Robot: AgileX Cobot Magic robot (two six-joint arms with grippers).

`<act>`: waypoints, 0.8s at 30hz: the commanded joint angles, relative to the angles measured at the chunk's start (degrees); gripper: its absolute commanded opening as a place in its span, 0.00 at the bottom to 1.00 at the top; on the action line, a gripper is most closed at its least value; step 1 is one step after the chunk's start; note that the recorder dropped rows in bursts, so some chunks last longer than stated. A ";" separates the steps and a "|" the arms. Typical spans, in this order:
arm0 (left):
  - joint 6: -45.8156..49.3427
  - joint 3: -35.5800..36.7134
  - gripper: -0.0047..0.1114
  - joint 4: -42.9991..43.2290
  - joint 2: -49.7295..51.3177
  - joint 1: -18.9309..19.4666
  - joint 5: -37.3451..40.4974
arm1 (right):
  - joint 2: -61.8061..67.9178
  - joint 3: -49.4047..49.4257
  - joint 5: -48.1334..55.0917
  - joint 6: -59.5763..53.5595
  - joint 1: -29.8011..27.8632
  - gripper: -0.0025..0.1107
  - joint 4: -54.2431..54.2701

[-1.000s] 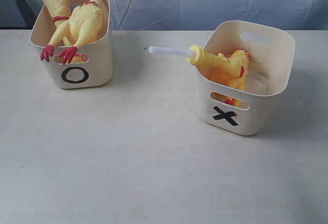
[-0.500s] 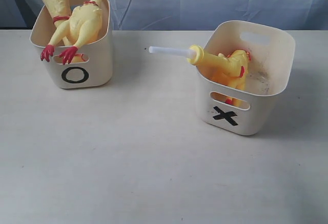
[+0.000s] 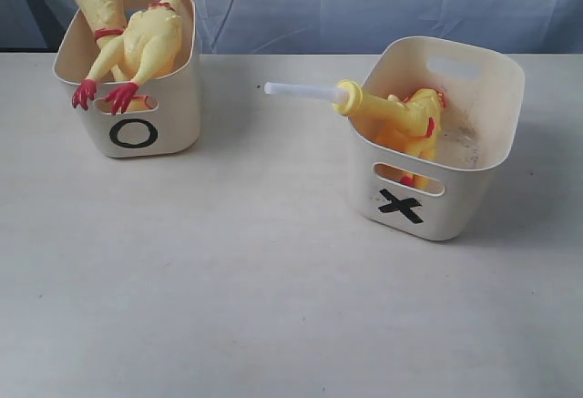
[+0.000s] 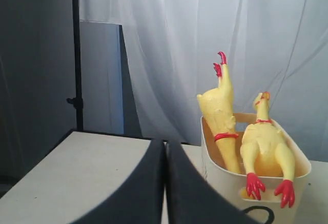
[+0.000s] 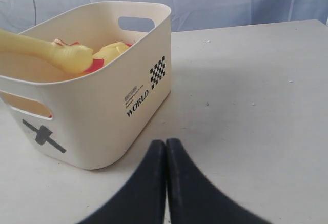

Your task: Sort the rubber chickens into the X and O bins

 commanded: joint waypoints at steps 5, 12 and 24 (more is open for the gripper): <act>0.08 7.31 0.04 -2.99 -0.58 1.23 -10.59 | -0.18 0.13 -0.56 0.01 0.19 0.02 0.09; 0.08 17.67 0.04 -2.99 -10.19 3.62 -12.15 | -0.18 0.13 -0.56 0.01 0.19 0.02 -0.02; 0.08 24.83 0.04 -5.30 -12.84 4.63 -24.42 | -0.18 0.13 -0.56 0.01 0.19 0.02 -0.02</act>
